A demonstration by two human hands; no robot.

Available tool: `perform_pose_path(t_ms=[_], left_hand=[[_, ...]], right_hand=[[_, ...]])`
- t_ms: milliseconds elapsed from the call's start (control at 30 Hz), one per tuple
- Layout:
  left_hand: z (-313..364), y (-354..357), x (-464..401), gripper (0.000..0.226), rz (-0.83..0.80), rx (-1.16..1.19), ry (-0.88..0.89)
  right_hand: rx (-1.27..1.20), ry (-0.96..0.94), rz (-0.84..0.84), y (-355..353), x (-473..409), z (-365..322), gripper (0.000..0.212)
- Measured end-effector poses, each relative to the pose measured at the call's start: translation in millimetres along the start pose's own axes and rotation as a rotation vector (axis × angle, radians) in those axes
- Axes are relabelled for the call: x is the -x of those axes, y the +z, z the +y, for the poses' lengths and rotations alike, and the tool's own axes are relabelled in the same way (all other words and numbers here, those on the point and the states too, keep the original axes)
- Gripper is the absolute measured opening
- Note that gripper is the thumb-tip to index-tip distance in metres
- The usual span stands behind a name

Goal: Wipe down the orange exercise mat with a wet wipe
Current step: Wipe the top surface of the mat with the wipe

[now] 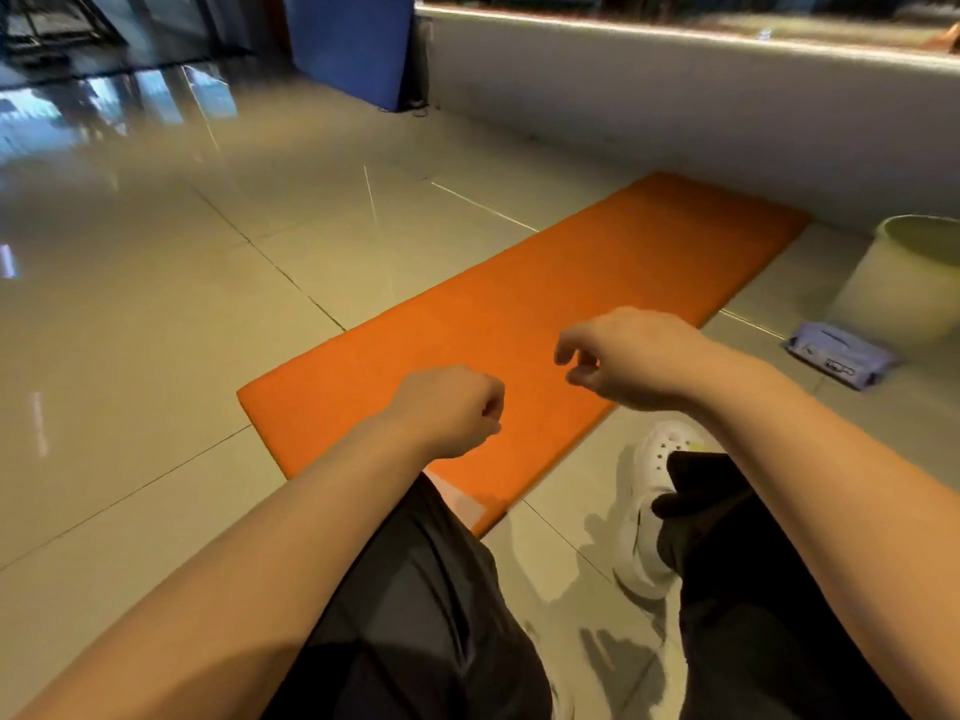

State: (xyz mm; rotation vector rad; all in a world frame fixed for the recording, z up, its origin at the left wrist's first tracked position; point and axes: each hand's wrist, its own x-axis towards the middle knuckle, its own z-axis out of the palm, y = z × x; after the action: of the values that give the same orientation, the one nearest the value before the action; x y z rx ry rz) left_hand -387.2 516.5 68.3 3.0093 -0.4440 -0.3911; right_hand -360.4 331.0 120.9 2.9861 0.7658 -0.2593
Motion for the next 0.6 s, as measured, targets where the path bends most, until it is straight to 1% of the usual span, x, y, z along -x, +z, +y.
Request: perform_pose_path(t_ms=[67, 100, 200, 267, 333, 367, 467, 500, 600], left_hand=[[0.6, -2.0, 4.5, 0.010, 0.015, 0.024, 0.018], [2.1, -1.4, 5.6, 0.010, 0.011, 0.009, 0.030], [9.9, -5.2, 12.7, 0.017, -0.072, -0.050, 0.057], [18.0, -19.0, 25.4, 0.018, -0.141, -0.023, 0.087], [20.4, -37.3, 46.0, 0.019, -0.164, 0.031, 0.111], [17.5, -47.0, 59.4, 0.021, -0.167, 0.049, 0.106], [-8.7, -70.3, 100.7, 0.027, -0.153, 0.069, 0.047], [-19.3, -74.3, 113.0, 0.026, -0.146, 0.068, 0.022], [-51.5, -63.0, 128.3, 0.023, -0.117, 0.036, -0.051]], right_hand=[[-0.061, 0.064, 0.127, -6.4, 7.9, -0.5, 0.022], [-0.104, 0.104, 0.162, -4.5, 11.5, -1.1, 0.018], [-0.115, 0.157, 0.105, 8.6, 8.9, -5.1, 0.013], [-0.138, 0.172, 0.158, 7.4, -1.0, -11.6, 0.012], [-0.176, 0.155, 0.199, 3.5, -13.6, -21.7, 0.010], [-0.170, 0.125, 0.148, 2.1, -19.2, -27.8, 0.009], [-0.149, 0.024, -0.094, 2.8, -30.0, -47.9, 0.015], [-0.167, -0.003, -0.130, 2.0, -32.2, -56.5, 0.017], [-0.195, -0.073, -0.152, 3.6, -44.5, -87.9, 0.022]])
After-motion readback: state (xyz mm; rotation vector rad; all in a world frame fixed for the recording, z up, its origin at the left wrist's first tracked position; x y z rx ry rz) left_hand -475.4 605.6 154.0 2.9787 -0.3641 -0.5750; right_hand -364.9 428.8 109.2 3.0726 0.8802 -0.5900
